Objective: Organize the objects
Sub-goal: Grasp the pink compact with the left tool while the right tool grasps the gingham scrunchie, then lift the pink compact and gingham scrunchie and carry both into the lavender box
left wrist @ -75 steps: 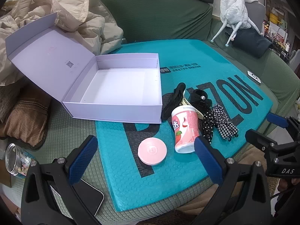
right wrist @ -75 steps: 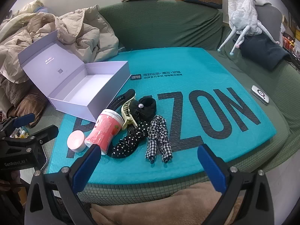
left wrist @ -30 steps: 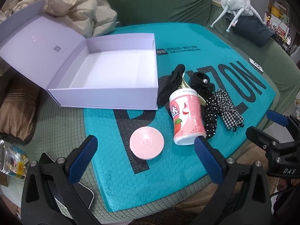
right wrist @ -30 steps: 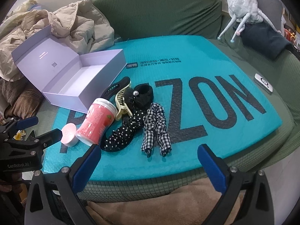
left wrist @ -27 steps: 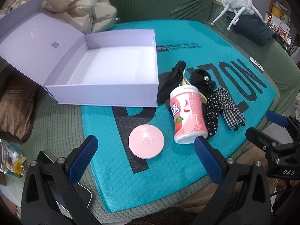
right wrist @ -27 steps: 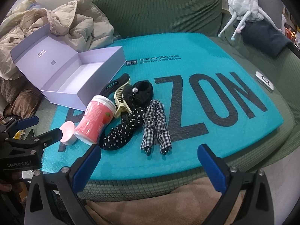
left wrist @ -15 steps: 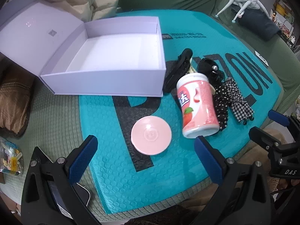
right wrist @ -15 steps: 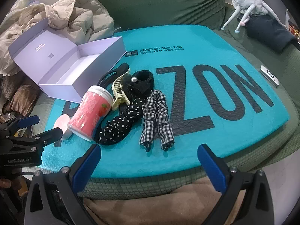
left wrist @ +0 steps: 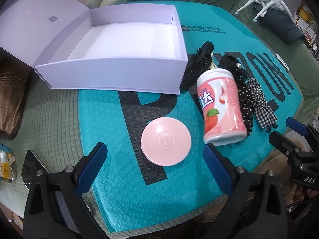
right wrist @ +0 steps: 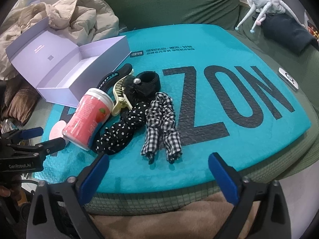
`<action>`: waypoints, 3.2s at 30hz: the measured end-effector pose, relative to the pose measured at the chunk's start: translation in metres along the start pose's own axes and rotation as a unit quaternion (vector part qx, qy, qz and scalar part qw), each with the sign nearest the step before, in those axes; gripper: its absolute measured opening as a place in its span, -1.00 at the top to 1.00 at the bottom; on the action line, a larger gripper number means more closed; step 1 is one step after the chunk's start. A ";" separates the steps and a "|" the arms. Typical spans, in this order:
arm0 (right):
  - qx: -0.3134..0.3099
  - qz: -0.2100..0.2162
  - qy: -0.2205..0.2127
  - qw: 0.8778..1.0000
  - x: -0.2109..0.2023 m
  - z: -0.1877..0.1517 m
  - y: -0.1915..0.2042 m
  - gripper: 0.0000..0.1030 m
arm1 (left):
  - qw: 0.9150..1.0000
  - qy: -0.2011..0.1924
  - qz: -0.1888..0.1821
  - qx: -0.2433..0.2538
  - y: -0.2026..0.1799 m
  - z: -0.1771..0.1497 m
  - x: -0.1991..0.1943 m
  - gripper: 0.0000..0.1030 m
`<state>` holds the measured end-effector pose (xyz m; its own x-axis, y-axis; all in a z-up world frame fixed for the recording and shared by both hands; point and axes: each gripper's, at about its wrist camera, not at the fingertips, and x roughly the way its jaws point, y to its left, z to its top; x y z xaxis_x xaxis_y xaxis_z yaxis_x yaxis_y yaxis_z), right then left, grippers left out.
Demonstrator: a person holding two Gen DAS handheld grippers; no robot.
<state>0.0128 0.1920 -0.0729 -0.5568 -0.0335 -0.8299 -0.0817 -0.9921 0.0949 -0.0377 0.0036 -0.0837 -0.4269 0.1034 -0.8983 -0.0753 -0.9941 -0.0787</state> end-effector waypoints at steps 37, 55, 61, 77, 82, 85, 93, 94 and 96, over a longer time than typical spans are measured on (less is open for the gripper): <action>0.015 0.005 0.017 1.000 0.019 0.002 -0.013 0.57 | 1.000 -0.006 -0.024 0.019 0.002 0.003 0.006 0.04; 0.023 0.020 0.001 1.000 0.000 -0.004 -0.014 0.59 | 0.998 -0.023 -0.034 0.054 -0.010 0.010 -0.013 0.04; 0.025 0.017 0.012 0.999 0.009 -0.006 -0.015 0.57 | 0.997 -0.029 -0.036 0.060 -0.014 0.010 -0.018 0.04; -0.024 -0.012 0.011 1.000 0.030 0.008 -0.002 0.51 | 0.997 -0.032 -0.036 0.066 -0.017 0.014 -0.019 0.04; 0.012 0.025 0.009 1.000 0.026 0.009 -0.013 0.59 | 0.997 -0.042 -0.039 0.053 -0.013 0.022 -0.024 0.04; 0.021 0.029 0.009 0.999 0.021 0.009 -0.016 0.59 | 0.996 -0.048 -0.040 0.056 -0.014 0.025 -0.030 0.04; 0.027 0.037 -0.006 0.999 -0.005 0.013 -0.013 0.59 | 0.995 -0.057 -0.045 0.073 -0.021 0.031 -0.043 0.04; 0.026 0.037 -0.009 0.999 -0.009 0.014 -0.013 0.59 | 0.994 -0.059 -0.044 0.076 -0.023 0.031 -0.045 0.04; 0.021 0.037 -0.017 0.999 -0.017 0.017 -0.012 0.59 | 0.994 -0.061 -0.043 0.081 -0.025 0.031 -0.049 0.04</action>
<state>0.0091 0.2067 -0.0507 -0.5895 -0.1013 -0.8014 -0.0743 -0.9811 0.1786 -0.0428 0.0247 -0.0244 -0.5181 0.2015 -0.8312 -0.2568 -0.9637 -0.0736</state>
